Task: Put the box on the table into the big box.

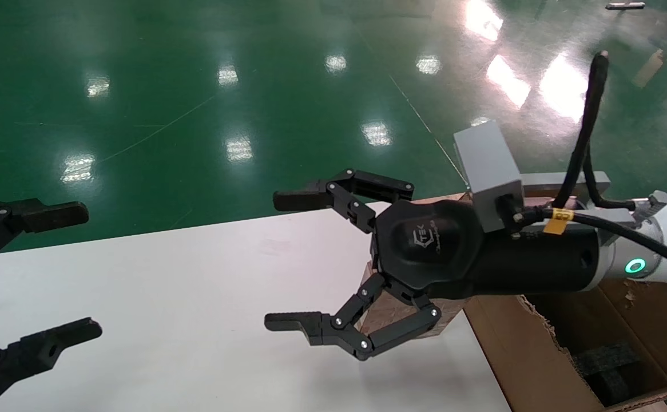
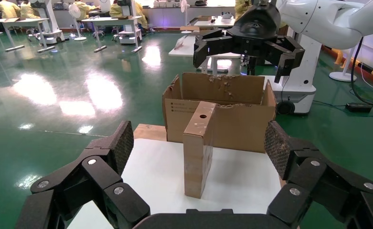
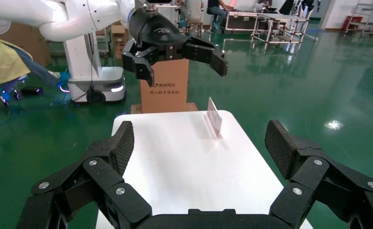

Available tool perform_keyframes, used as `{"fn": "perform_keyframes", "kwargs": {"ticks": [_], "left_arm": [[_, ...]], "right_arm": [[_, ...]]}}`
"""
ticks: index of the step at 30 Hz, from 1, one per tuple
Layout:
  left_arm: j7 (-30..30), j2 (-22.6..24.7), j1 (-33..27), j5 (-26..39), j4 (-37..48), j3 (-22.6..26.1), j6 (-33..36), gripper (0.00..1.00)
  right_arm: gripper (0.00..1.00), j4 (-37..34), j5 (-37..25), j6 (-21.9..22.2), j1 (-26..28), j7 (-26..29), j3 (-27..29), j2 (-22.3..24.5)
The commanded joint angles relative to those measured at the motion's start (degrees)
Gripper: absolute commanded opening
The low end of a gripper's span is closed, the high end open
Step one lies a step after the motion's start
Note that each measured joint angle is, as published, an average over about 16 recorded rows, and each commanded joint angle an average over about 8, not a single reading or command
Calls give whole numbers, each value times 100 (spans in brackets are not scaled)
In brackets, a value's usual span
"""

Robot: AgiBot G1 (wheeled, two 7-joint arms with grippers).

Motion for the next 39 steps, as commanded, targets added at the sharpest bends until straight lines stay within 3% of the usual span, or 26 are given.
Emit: {"fn": "perform_keyframes", "kwargs": {"ticks": [1,2,4,10,12,24,39], "left_arm": [[0,0,0,0,0,0,0,100],[0,0,0,0,0,0,0,98],[0,0,0,0,0,0,0,81],[0,0,0,0,0,0,0,8],[0,0,0,0,0,0,0,0],[0,0,0,0,0,0,0,0],[0,0,0,0,0,0,0,0]], "right_arm": [[100,16,-24,5,-5,-8,-2,16],[100,-8,-83,-8,14,-54,-10,28],[100,-82,-211,-49,65,-167,-30,50],[100,-546,-618,-298,307,-616,-156,65],[100,-726,-766,-381,401,-802,-246,68],[100,-1837,-1344,-506,981,-1970,-1215,-16],[100,-3737,-1581,-480,1806,-2889,-2087,-262]]}}
